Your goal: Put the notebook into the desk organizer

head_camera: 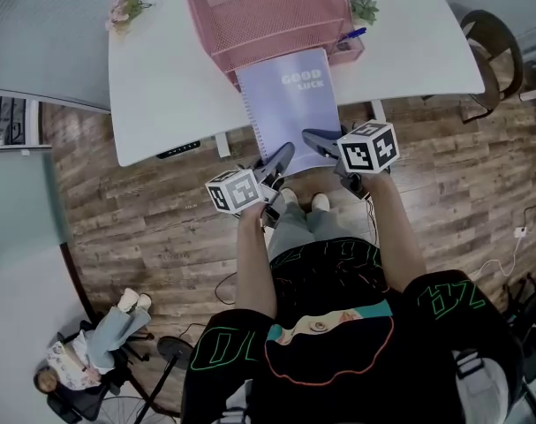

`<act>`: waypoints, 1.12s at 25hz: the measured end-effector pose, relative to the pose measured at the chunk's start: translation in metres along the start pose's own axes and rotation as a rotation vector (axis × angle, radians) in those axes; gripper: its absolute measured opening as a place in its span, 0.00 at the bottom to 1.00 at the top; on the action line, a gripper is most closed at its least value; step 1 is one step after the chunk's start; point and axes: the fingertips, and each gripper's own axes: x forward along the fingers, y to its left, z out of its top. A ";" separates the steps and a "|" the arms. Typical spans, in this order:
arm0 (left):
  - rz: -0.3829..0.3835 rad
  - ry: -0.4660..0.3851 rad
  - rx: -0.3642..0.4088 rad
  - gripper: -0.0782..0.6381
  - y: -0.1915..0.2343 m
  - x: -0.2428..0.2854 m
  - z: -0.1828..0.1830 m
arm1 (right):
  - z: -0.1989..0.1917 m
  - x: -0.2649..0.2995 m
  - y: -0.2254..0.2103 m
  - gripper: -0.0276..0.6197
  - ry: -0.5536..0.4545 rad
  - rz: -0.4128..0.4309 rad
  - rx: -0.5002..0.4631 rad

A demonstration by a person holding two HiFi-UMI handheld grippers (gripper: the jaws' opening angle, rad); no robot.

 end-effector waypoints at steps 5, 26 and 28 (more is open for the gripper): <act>-0.033 -0.015 -0.025 0.15 0.003 0.003 0.009 | 0.008 0.006 -0.007 0.22 -0.005 0.003 0.014; -0.142 -0.085 -0.106 0.17 -0.006 0.031 0.069 | 0.055 -0.037 -0.047 0.37 -0.151 -0.171 -0.067; -0.140 -0.116 -0.119 0.17 -0.003 0.032 0.078 | 0.055 -0.046 -0.052 0.37 -0.147 -0.195 -0.094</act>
